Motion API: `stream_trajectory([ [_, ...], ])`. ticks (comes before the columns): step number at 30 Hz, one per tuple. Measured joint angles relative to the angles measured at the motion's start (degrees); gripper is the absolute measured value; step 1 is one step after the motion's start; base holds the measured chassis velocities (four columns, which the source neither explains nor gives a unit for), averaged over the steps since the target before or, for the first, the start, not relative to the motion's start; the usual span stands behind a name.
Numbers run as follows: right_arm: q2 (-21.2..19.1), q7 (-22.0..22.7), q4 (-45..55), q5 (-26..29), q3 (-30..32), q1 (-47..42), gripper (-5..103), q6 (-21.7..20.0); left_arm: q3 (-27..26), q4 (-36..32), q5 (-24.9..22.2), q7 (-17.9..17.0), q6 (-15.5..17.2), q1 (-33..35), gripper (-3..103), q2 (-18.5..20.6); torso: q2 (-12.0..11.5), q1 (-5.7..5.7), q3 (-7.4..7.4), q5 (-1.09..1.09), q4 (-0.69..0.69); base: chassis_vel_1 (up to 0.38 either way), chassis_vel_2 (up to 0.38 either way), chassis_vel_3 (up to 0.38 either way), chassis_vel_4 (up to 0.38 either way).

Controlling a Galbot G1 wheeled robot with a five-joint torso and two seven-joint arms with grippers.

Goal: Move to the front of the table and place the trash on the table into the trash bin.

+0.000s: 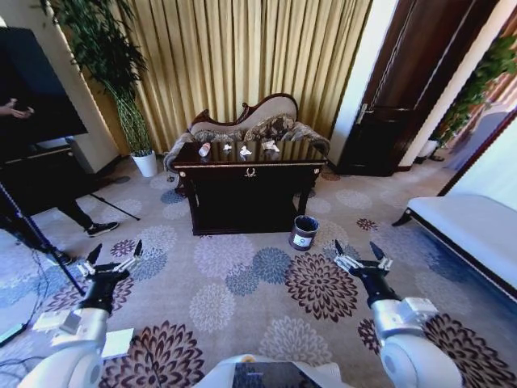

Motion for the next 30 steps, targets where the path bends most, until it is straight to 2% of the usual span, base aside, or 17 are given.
stream_trajectory([
  [2, -0.07, 0.04, 0.04, 0.04, 0.01, 0.07, 100, -0.13, 0.36, 0.04, 0.18, 0.12, 0.49, -0.02, 100, -0.08, 0.0, 0.0, 0.0, -0.01, 0.0, 0.0, 0.0, 0.0, 0.0],
  [4, -1.8, 0.21, 1.77, 1.37, 0.46, 1.76, 100, -3.87, 0.87, 0.65, 0.68, 0.39, 0.59, -0.02, 100, -0.23, 0.0, 0.0, 0.0, 0.0, -0.01, 0.0, 0.0, 0.0, 0.0],
  [5, -1.8, 0.21, 1.77, 1.37, 0.46, 1.76, 100, -3.87, 0.87, 0.65, 0.68, 0.39, 0.59, -0.02, 100, -0.23, 0.0, 0.0, 0.0, 0.0, -0.01, 0.0, 0.0, 0.0, 0.0],
  [6, -2.55, 0.28, 2.49, 1.97, 0.63, 2.46, 100, -5.25, 1.04, 1.02, 0.9, 0.63, 0.6, -0.01, 100, -0.29, 0.0, 0.0, 0.0, -0.05, 0.07, 0.0, 0.0, 0.0, 0.0],
  [10, -3.48, 0.42, 2.8, 4.08, 0.68, 3.69, 100, -6.98, 1.37, 1.43, 1.13, 1.49, 0.69, -0.03, 100, -0.33, 0.0, 0.0, 0.0, -0.01, 0.0, 0.0, 0.0, 0.0, 0.0],
  [17, -3.73, 0.51, 3.67, 6.28, 0.71, 4.5, 100, -7.63, 1.35, 2.03, 1.68, 2.48, 0.65, 0.22, 100, -0.44, 0.0, 0.0, 0.0, -0.01, 0.01, 0.0, 0.0, 0.0, 0.0],
  [23, -4.57, 2.19, 3.78, 6.59, 1.3, 5.12, 100, -8.93, 1.31, 4.37, 3.74, 3.0, -1.47, 0.33, 100, -0.71, 0.0, 0.0, 0.0, -0.01, 0.01, 0.0, 0.0, 0.0, 0.0],
  [27, -5.06, 2.27, 3.78, 6.47, 1.58, 5.45, 100, -8.87, 1.56, 4.86, 2.68, 4.47, -2.68, 0.81, 100, -1.13, 0.01, 0.0, 0.0, -0.01, 0.01, 0.0, 0.0, 0.0, 0.0],
  [30, -5.05, 0.62, 3.51, 4.63, 1.44, 5.32, 100, -7.05, 1.84, 3.19, 0.3, 3.68, -1.33, 1.0, 100, -1.52, 0.01, -0.01, 0.0, -0.01, 0.01, 0.0, 0.0, 0.0, 0.0],
])
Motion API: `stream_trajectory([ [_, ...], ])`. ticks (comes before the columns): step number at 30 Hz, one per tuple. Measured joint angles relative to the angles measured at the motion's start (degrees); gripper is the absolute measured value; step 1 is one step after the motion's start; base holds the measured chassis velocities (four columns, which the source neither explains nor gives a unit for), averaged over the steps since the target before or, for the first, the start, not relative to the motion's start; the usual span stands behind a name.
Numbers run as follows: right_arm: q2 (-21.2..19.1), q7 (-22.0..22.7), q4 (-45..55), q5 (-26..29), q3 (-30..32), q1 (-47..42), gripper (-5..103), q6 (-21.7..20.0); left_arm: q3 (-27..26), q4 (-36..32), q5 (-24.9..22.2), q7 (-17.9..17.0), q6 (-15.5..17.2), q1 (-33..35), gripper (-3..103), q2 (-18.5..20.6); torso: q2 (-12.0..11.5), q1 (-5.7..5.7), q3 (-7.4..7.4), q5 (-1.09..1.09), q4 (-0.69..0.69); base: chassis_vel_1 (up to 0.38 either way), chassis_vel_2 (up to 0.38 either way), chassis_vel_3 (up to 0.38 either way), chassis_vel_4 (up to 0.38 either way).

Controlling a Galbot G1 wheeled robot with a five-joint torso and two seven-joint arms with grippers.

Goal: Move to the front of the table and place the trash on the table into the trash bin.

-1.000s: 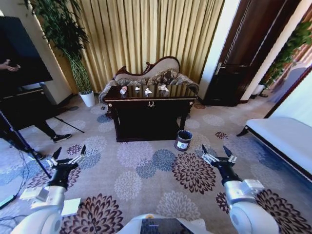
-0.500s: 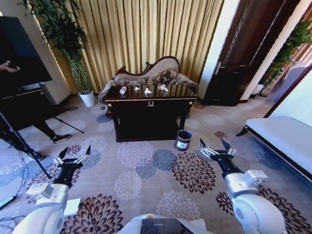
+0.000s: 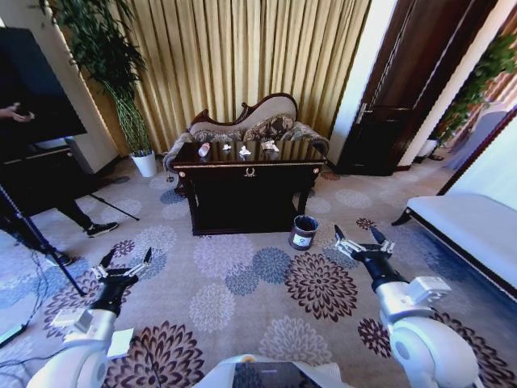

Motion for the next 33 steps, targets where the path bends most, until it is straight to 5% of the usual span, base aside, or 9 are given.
stream_trajectory([
  [14, 1.81, -2.63, -6.38, -4.92, -0.14, -0.52, 100, 4.34, -1.37, -5.41, -1.68, -2.57, 8.05, -3.4, 100, 1.75, 0.0, -0.01, 0.0, 0.0, -0.01, 0.0, 0.0, 0.0, 0.0],
  [33, 2.41, -3.17, -3.72, -3.36, -0.47, -0.35, 100, 5.02, -1.22, -5.23, 0.22, -1.33, 8.05, -2.74, 100, 1.43, 0.0, -0.01, 0.0, 0.0, 0.0, 0.0, 0.0, 0.0, 0.0],
])
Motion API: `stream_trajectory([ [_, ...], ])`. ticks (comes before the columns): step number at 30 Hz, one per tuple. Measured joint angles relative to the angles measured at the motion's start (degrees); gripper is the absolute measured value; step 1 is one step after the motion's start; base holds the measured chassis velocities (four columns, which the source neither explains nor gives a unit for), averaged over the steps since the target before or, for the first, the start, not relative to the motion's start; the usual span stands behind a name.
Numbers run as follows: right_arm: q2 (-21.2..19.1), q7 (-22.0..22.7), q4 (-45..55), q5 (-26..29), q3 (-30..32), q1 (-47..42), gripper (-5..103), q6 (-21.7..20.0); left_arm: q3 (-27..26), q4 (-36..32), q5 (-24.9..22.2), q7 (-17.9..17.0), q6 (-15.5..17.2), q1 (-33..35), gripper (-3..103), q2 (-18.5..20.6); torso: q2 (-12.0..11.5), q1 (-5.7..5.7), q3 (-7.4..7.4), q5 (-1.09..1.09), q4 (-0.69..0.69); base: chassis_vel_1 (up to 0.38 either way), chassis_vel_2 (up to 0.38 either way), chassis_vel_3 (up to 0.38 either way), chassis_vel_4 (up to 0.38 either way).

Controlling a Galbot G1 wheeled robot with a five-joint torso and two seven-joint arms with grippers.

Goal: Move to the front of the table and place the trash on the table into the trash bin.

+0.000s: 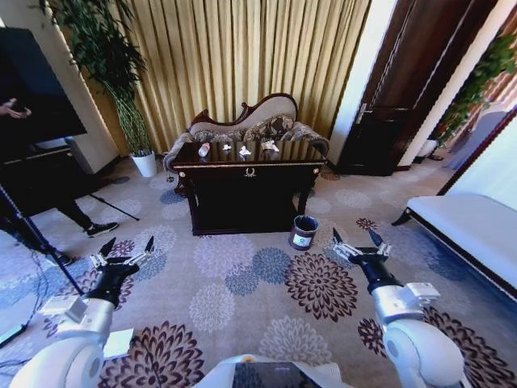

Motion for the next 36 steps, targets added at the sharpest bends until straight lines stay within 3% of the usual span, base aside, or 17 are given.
stream_trajectory([
  [12, 0.23, -1.22, -1.07, 0.43, -0.19, -0.06, 100, 1.18, 0.06, 0.51, 0.13, 0.15, -0.45, 0.06, 100, -0.11, -0.02, 0.01, 0.0, 0.0, 0.0, -0.12, 0.1, 0.097, -0.102],
  [36, 0.6, -1.56, -1.22, 0.42, -0.39, -1.01, 100, 2.2, -0.13, 1.26, 1.14, 0.96, -3.73, 1.97, 100, -1.11, 0.0, 0.0, 0.0, 0.01, -0.01, -0.235, 0.233, 0.234, -0.234],
])
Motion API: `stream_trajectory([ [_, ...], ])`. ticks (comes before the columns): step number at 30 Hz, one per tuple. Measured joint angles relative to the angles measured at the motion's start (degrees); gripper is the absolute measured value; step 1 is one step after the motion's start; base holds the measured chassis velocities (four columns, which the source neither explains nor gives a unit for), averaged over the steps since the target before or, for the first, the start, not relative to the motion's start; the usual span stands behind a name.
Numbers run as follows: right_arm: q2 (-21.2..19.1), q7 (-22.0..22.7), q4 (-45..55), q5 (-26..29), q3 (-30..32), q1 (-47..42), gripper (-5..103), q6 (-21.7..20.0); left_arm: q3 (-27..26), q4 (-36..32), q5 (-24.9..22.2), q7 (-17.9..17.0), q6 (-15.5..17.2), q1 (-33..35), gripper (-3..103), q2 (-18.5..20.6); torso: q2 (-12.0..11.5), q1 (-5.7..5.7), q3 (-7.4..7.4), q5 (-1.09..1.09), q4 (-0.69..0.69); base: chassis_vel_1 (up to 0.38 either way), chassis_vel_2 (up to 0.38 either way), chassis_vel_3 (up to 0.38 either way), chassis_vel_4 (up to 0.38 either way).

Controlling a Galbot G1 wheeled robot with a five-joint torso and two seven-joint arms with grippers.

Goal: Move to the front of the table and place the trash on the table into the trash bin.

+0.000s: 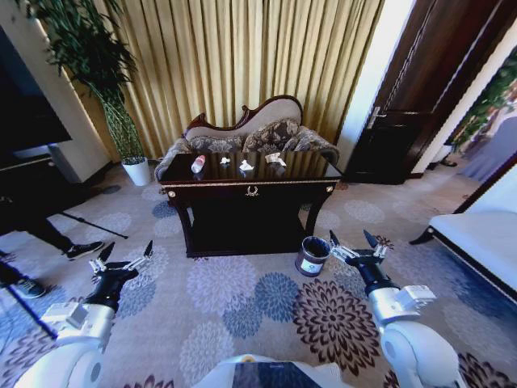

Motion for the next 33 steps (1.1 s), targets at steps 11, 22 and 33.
stream_trajectory([
  [11, 0.6, -0.01, 0.69, -0.11, -0.26, -0.31, 100, 0.14, -0.2, 0.51, -0.06, -0.09, -1.4, 0.19, 100, -0.03, 0.0, 0.0, 0.0, -0.01, 0.01, -0.237, 0.229, 0.233, -0.223],
  [22, 1.03, -0.02, 1.13, -0.19, -0.48, -0.8, 100, 0.33, -0.97, 0.57, -0.63, -0.08, -1.87, 0.81, 100, -0.02, 0.0, 0.0, 0.0, -0.02, -0.01, -0.228, 0.208, 0.215, -0.222],
  [33, 1.15, -0.11, 1.26, -0.41, -0.84, -0.9, 100, 0.41, -1.03, 0.44, -0.92, -0.06, -1.89, 0.88, 100, -0.25, -0.01, 0.01, 0.01, 0.0, 0.0, -0.239, 0.251, 0.243, -0.257],
])
